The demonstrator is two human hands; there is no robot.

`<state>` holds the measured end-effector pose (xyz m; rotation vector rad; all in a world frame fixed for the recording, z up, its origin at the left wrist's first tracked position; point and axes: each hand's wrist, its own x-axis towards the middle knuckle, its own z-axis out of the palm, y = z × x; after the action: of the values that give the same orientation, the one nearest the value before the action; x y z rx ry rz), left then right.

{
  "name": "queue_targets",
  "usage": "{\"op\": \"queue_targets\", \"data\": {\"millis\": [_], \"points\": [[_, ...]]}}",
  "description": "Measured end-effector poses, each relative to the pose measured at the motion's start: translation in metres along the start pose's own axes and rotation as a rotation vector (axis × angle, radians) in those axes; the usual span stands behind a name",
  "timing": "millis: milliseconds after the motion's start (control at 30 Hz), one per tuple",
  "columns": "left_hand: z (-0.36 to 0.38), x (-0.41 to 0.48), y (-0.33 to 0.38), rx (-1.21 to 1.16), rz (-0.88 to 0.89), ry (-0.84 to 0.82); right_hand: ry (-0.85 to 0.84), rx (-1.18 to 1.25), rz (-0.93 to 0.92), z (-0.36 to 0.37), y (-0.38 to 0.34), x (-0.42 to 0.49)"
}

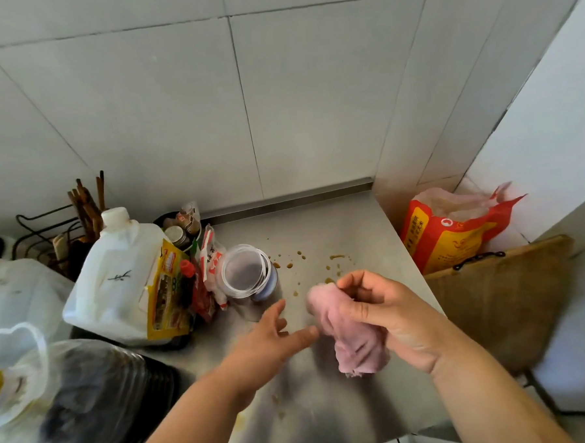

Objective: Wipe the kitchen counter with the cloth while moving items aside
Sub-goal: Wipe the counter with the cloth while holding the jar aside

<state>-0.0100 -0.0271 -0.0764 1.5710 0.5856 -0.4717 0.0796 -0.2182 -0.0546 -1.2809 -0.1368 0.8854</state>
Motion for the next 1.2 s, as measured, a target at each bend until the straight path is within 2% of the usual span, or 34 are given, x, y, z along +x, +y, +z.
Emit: {"op": "queue_targets", "data": {"millis": [67, 133, 233, 333, 400, 433, 500, 533, 633, 700, 767, 867, 1033, 1100, 1200], "points": [[-0.001, 0.002, -0.004, -0.098, 0.091, -0.124, -0.039, 0.037, -0.035, 0.01, -0.005, -0.005], [-0.002, 0.001, -0.006, -0.137, 0.146, -0.123, -0.007, 0.039, -0.099, 0.015, -0.01, -0.008], [-0.008, 0.001, -0.001, -0.137, 0.208, 0.022, 0.179, -0.041, -0.215, 0.013, -0.017, -0.008], [-0.015, 0.001, 0.009, -0.106, 0.298, 0.09, 0.455, -0.231, -0.288, 0.003, -0.019, -0.007], [-0.018, -0.001, 0.016, -0.004, 0.365, 0.17, 0.688, -0.454, -0.327, -0.01, -0.018, -0.003], [-0.019, -0.002, 0.019, 0.065, 0.394, 0.219, 0.802, -0.657, -0.301, -0.018, -0.015, 0.001], [-0.022, -0.004, 0.021, 0.193, 0.43, 0.298, 0.895, -1.052, -0.129, -0.032, -0.002, 0.013], [-0.024, -0.005, 0.022, 0.236, 0.442, 0.323, 0.871, -1.145, -0.041, -0.036, 0.011, 0.02], [-0.029, -0.006, 0.026, 0.298, 0.463, 0.374, 0.708, -1.203, 0.166, -0.026, 0.057, 0.045], [-0.028, -0.003, 0.028, 0.329, 0.468, 0.398, 0.59, -1.243, 0.265, -0.015, 0.093, 0.062], [-0.023, 0.0, 0.03, 0.352, 0.468, 0.395, 0.556, -1.311, 0.319, -0.012, 0.121, 0.076], [-0.013, 0.006, 0.032, 0.399, 0.469, 0.387, 0.541, -1.459, 0.287, -0.026, 0.137, 0.091], [-0.023, 0.02, 0.045, 0.694, 0.72, 0.573, 0.494, -1.574, 0.202, -0.066, 0.119, 0.127], [-0.03, 0.029, 0.046, 0.874, 0.655, 0.673, 0.476, -1.577, 0.165, -0.078, 0.11, 0.144], [-0.037, 0.042, 0.039, 0.985, 0.362, 0.691, 0.429, -1.58, 0.115, -0.081, 0.101, 0.166]]}}
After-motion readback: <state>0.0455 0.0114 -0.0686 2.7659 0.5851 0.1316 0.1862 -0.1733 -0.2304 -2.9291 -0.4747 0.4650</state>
